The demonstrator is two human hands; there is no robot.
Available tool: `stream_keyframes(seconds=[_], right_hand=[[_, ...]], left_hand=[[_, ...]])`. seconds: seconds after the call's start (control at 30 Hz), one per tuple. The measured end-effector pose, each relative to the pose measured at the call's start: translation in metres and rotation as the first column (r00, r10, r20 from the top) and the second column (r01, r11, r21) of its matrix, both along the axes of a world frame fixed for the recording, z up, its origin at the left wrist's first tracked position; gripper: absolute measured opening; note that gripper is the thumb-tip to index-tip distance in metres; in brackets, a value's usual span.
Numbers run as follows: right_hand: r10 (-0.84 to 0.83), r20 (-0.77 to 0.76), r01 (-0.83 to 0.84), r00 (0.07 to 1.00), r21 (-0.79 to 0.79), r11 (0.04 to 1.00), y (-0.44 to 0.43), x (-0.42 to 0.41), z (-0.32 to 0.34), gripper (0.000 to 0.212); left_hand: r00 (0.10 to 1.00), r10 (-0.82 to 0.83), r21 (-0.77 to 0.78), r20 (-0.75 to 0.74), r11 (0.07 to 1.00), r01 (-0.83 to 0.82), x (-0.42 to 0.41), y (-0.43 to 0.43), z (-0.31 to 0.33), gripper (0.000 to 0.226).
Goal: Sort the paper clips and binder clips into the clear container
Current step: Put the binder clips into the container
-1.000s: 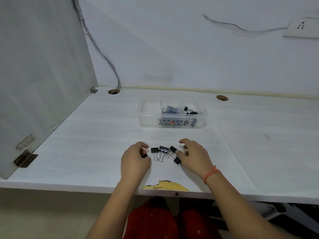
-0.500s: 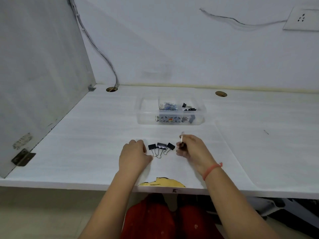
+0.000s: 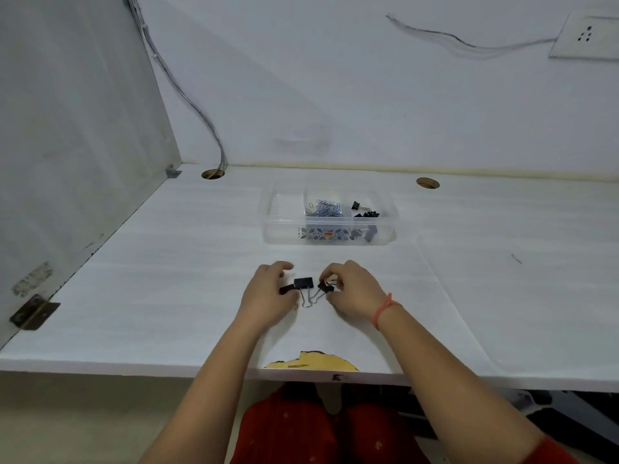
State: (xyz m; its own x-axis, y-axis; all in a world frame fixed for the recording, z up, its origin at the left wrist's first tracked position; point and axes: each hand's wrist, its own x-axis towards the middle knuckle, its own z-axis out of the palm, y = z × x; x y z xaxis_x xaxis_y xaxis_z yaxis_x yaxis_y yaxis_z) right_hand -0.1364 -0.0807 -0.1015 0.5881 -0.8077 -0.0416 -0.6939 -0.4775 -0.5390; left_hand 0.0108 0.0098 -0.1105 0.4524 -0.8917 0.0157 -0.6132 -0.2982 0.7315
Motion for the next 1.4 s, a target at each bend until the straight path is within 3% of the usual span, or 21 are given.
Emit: stream_keyframes(seconds=[0.07, 0.13, 0.2, 0.23, 0.27, 0.33, 0.43, 0.5, 0.63, 0.73, 0.77, 0.83, 0.9, 0.97, 1.03, 1.1, 1.13, 1.2, 1.27, 1.33, 1.4], right_hand=[[0.008, -0.042, -0.008, 0.999, -0.011, 1.000, -0.003, -0.003, -0.001, 0.030], [0.018, -0.056, -0.019, 0.998, -0.015, 1.000, -0.005, -0.012, -0.002, 0.028], [-0.034, 0.068, 0.028, 0.997, 0.088, 0.996, -0.004, -0.022, -0.001, 0.022], [-0.129, 0.218, 0.076, 0.967, 0.237, 0.968, -0.002, -0.026, 0.001, 0.017], [-0.268, 0.374, 0.082, 0.888, 0.445, 0.892, -0.001, -0.030, 0.004, 0.011], [-0.538, 0.537, -0.121, 0.649, 0.772, 0.624, -0.002, -0.036, 0.009, 0.012], [-0.773, 0.488, -0.486, 0.405, 0.831, 0.270, 0.000, -0.038, 0.010, 0.023], [-0.790, 0.479, -0.544, 0.382, 0.808, 0.227, 0.004, -0.036, 0.009, 0.030], [-0.728, 0.493, -0.432, 0.476, 0.852, 0.295, 0.011, -0.022, 0.012, 0.029], [-0.590, 0.477, -0.116, 0.651, 0.831, 0.544, 0.012, -0.002, 0.007, 0.022], [-0.516, 0.467, -0.004, 0.718, 0.744, 0.668, 0.015, 0.005, 0.004, 0.026], [-0.303, 0.400, 0.113, 0.865, 0.433, 0.894, 0.023, 0.019, -0.002, 0.035], [-0.079, 0.146, 0.071, 0.986, 0.061, 0.996, 0.027, 0.030, -0.010, 0.049], [0.005, -0.027, -0.009, 1.000, -0.142, 0.990, 0.030, 0.038, -0.012, 0.048], [-0.016, -0.034, 0.010, 0.999, -0.177, 0.984, 0.030, 0.041, -0.010, 0.041], [-0.132, 0.141, 0.127, 0.981, 0.042, 0.991, 0.026, 0.038, -0.006, 0.035], [-0.259, 0.298, 0.159, 0.919, 0.320, 0.934, 0.023, 0.035, -0.002, 0.031], [-0.609, 0.441, -0.048, 0.659, 0.833, 0.551, 0.018, 0.026, 0.008, 0.026], [-0.849, 0.356, -0.321, 0.390, 0.917, 0.237, 0.012, 0.014, 0.015, 0.029], [-0.934, 0.294, -0.463, 0.202, 0.869, 0.174, 0.004, 0.001, 0.023, 0.033], [-0.951, 0.296, -0.499, 0.093, 0.840, 0.213, -0.005, -0.007, 0.037, 0.029]], left_hand=[[0.984, -0.082, 0.130, 0.159, 0.990, 0.061, 0.001, -0.010, 0.004, 0.036], [0.979, -0.080, 0.183, 0.186, 0.982, 0.046, 0.003, -0.015, 0.008, 0.023], [0.981, -0.050, 0.181, 0.189, 0.983, 0.015, 0.006, -0.013, 0.008, 0.017], [0.980, -0.034, 0.160, 0.195, 0.987, 0.002, 0.007, -0.011, 0.006, 0.017], [0.978, -0.013, 0.132, 0.210, 0.991, -0.015, 0.008, -0.008, 0.004, 0.018], [0.963, 0.031, 0.090, 0.269, 0.994, -0.057, 0.008, -0.003, 0.001, 0.024], [0.936, 0.038, 0.086, 0.350, 0.994, -0.073, 0.004, -0.002, -0.002, 0.026], [0.944, 0.023, 0.105, 0.330, 0.993, -0.061, 0.001, -0.002, -0.002, 0.023], [0.921, 0.020, 0.114, 0.389, 0.991, -0.070, 0.001, -0.004, -0.005, 0.018], [0.930, 0.085, 0.049, 0.358, 0.993, -0.109, 0.001, -0.002, -0.007, 0.018], [0.954, 0.144, -0.007, 0.262, 0.989, -0.147, 0.001, 0.001, -0.006, 0.017], [0.954, 0.267, -0.109, -0.140, 0.953, -0.283, 0.000, 0.008, 0.002, 0.020], [0.704, 0.294, -0.074, -0.646, 0.894, -0.441, 0.002, 0.011, 0.011, 0.022], [0.294, 0.248, 0.058, -0.923, 0.845, -0.532, 0.007, 0.012, 0.021, 0.018], [-0.031, 0.161, 0.151, -0.986, 0.818, -0.554, 0.009, 0.013, 0.029, 0.016], [-0.166, 0.112, 0.186, -0.980, 0.817, -0.546, 0.009, 0.014, 0.032, 0.019], [-0.183, 0.107, 0.190, -0.977, 0.824, -0.534, 0.007, 0.015, 0.033, 0.019], [-0.174, 0.110, 0.185, -0.979, 0.841, -0.508, 0.002, 0.014, 0.036, 0.019], [-0.156, 0.105, 0.169, -0.982, 0.857, -0.487, -0.003, 0.009, 0.040, 0.018], [-0.094, 0.102, 0.133, -0.990, 0.884, -0.448, -0.013, -0.003, 0.049, 0.018], [-0.017, 0.108, 0.106, -0.994, 0.911, -0.398, -0.023, -0.017, 0.059, 0.016]])
